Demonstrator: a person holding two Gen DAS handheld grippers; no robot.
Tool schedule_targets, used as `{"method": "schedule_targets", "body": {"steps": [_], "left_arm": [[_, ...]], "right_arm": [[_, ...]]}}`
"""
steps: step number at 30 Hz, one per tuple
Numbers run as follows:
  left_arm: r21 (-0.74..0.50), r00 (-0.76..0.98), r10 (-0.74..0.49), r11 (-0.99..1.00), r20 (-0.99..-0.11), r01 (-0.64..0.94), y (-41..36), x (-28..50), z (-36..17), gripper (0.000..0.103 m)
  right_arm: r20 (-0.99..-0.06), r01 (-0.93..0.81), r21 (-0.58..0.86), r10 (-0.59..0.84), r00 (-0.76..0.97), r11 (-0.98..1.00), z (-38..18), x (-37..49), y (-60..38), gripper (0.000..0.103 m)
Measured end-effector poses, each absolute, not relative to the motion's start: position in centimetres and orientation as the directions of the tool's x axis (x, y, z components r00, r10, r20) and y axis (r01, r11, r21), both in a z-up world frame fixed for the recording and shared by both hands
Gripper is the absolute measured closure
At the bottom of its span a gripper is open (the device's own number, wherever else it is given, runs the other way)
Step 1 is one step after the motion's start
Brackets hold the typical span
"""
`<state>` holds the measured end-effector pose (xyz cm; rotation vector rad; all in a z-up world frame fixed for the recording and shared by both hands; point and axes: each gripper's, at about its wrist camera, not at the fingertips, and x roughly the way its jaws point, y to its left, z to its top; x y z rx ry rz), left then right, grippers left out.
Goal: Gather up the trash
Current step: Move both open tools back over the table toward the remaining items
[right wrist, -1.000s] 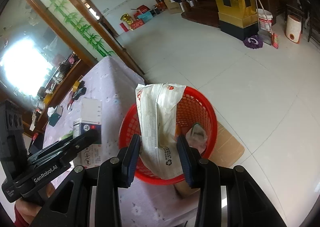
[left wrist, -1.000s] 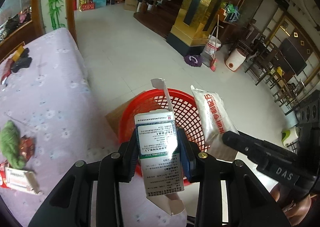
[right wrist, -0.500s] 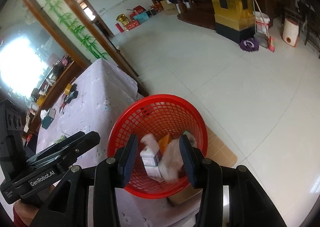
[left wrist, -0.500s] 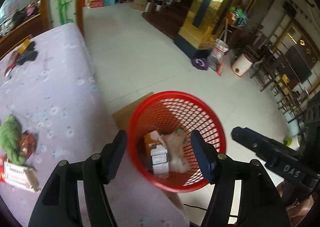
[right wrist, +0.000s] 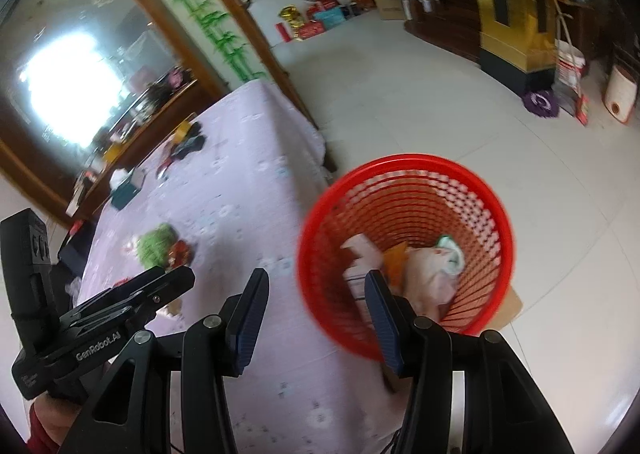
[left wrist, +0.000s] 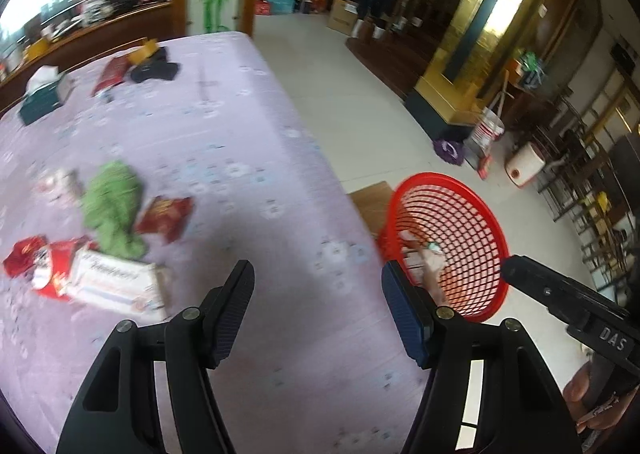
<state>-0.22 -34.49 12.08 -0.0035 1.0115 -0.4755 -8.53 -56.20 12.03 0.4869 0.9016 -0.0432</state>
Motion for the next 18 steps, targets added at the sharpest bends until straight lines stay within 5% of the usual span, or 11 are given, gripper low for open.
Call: {"method": "schedule_targets", "body": {"steps": [5,18], "left_arm": [[-0.233,0.462,-0.369,0.917,-0.807,0.325,-29.9,-1.0,12.2,0.038],[-0.264,0.519,-0.278,0.959,-0.808,0.101,-15.2,-1.3,11.5,0.038]], "right_arm": [[-0.739,0.16,0.327,0.146,0.658,0.931,14.0,-9.5,-52.1,0.049],[-0.739,-0.111,0.377,0.371,0.563,0.92,14.1,-7.7,-40.7,0.049]]}}
